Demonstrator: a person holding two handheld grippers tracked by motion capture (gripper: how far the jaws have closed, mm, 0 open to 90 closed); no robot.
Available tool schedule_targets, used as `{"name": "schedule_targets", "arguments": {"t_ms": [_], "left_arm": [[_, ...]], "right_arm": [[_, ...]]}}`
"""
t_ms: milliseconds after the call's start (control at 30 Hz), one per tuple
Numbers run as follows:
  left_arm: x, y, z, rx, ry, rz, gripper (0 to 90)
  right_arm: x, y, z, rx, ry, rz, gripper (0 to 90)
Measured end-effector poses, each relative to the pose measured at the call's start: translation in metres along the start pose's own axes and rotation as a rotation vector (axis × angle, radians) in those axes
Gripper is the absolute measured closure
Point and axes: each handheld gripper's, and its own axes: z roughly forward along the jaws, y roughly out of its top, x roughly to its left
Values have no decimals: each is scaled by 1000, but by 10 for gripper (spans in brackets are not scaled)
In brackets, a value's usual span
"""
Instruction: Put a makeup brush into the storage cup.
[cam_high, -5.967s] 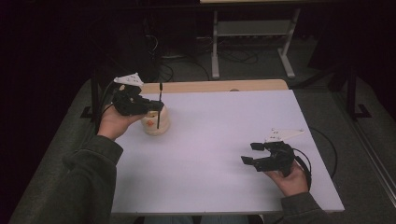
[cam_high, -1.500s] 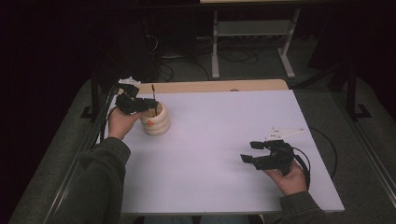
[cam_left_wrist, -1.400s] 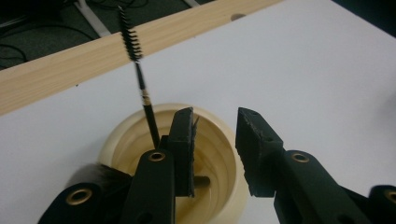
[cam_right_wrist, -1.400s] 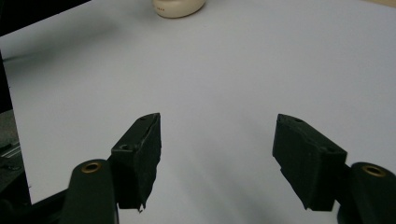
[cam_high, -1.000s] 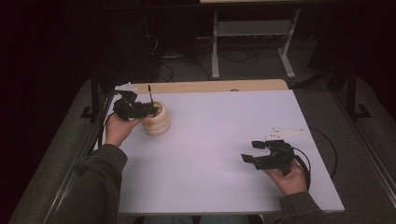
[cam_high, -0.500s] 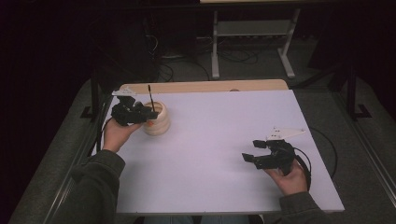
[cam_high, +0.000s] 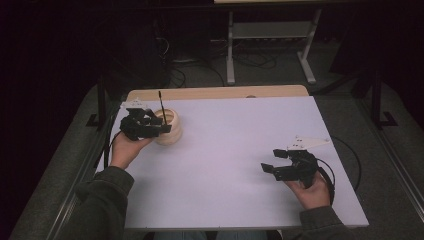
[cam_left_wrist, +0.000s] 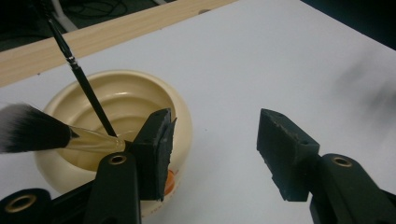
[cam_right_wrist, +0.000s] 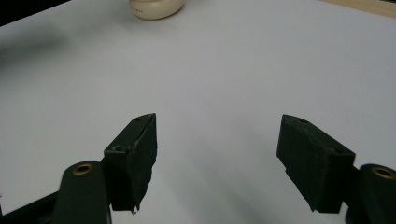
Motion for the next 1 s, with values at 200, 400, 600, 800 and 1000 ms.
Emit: {"name": "schedule_targets", "arguments": {"t_ms": [200, 400, 600, 800, 1000], "left_arm": [[-3, -5, 0, -2, -5, 0, 411], [-6, -8, -1, -1, -6, 0, 373], [-10, -11, -2, -11, -4, -5, 356], [-14, -14, -4, -16, -2, -4, 322], [-18, -17, -8, -20, 3, 1, 276]], "right_arm": [[0, -1, 0, 2, -6, 13, 275], [-1, -2, 0, 0, -11, 16, 272], [-1, -2, -1, -6, -13, 11, 272], [0, -2, -1, -5, -14, 13, 272], [1, -2, 0, -9, -13, 14, 273]]}}
